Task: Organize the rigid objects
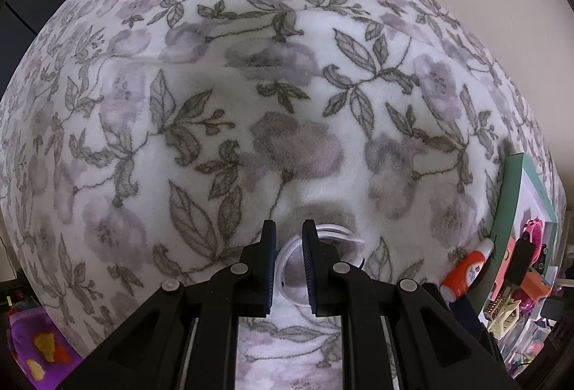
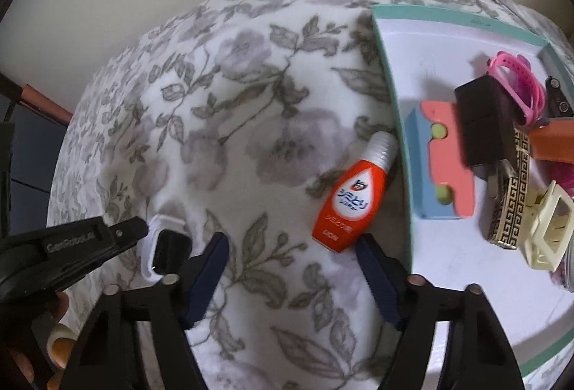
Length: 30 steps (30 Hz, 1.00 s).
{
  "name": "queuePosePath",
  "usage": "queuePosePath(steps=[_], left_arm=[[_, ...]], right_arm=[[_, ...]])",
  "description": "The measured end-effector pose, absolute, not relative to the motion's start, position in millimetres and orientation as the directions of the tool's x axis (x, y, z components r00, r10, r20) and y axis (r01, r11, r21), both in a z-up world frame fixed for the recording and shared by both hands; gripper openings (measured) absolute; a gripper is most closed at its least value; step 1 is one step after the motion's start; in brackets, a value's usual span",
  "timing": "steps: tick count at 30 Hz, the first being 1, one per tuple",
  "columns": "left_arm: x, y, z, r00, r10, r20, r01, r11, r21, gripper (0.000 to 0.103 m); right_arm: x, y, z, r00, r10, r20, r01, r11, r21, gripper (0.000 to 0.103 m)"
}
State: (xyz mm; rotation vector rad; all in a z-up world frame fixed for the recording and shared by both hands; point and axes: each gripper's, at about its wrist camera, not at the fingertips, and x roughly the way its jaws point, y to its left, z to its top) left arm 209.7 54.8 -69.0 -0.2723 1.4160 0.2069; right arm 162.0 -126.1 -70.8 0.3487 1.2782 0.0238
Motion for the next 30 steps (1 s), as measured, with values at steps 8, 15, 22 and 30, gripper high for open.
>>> queuePosePath(steps=[8,15,22,30], left_arm=[[210.1,56.6,-71.8,0.145,-0.029,-0.989,-0.302,0.95,-0.072,0.015],[211.8,65.3,-75.1,0.139,-0.073,-0.988,-0.308,0.945,-0.113,0.015],[211.9,67.6,-75.7,0.133,-0.087,-0.987,-0.308,0.943,-0.125,0.015],[212.4,66.1,-76.6,0.133,-0.088,-0.987,-0.292,0.948,-0.124,0.015]], right_arm=[[164.9,-125.9,-72.5,0.323,0.143,-0.935,0.162,0.966,0.204,0.054],[166.6,-127.6,-71.7,0.323,0.156,-0.934,0.156,0.964,0.215,0.054],[166.9,-137.2,-66.7,0.353,0.137,-0.925,0.224,0.948,0.226,0.048],[171.3,-144.3,-66.2,0.371,0.127,-0.92,0.277,0.931,0.24,0.04]])
